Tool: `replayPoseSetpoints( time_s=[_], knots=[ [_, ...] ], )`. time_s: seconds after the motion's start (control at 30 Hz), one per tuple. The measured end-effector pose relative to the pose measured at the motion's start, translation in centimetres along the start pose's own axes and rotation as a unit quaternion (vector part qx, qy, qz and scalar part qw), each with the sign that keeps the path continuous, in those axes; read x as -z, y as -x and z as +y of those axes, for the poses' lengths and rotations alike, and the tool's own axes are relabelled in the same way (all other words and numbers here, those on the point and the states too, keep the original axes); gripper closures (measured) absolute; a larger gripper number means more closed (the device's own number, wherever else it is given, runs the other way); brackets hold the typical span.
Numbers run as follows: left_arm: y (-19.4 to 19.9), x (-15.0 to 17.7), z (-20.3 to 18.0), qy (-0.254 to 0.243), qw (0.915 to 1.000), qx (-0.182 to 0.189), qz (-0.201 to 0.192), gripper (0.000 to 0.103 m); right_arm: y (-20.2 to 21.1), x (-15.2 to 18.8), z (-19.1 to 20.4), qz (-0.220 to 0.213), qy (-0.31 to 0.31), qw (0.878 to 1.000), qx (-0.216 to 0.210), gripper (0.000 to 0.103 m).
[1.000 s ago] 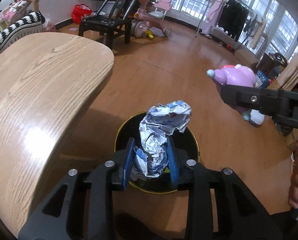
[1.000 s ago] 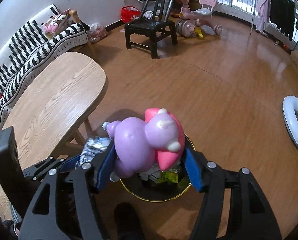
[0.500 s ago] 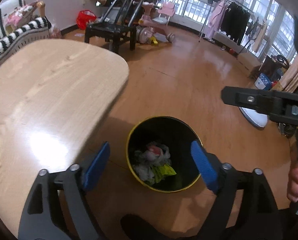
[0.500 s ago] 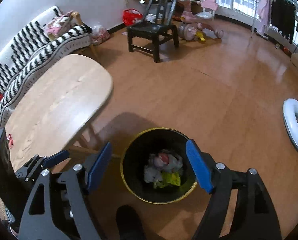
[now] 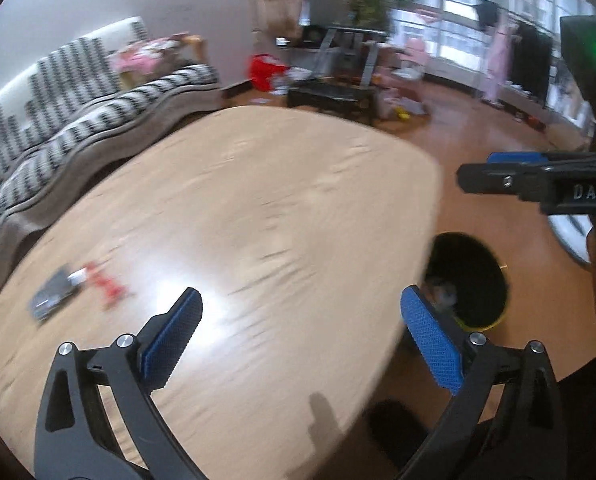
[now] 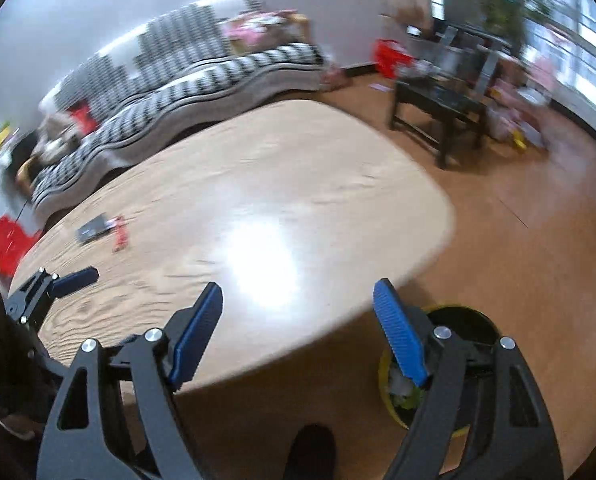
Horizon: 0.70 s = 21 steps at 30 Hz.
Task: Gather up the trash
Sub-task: 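Move both tools back toward the blister pack and red ribbon on the table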
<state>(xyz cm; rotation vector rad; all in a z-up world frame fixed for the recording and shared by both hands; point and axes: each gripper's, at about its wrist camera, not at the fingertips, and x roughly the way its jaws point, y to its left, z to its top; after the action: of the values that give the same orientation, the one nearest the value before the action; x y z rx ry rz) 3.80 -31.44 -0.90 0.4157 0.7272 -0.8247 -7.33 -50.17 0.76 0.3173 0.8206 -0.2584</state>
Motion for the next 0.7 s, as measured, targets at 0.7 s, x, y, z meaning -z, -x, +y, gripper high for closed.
replayPoseSetpoints(
  time_s=[0.7],
  knots=[
    [9.2, 13.7, 22.3, 0.12, 0.9824, -0.141, 0.024, 0.007, -8.7, -0.4, 26.7, 0.039, 0.191, 0.976, -0.098, 0.027]
  ],
)
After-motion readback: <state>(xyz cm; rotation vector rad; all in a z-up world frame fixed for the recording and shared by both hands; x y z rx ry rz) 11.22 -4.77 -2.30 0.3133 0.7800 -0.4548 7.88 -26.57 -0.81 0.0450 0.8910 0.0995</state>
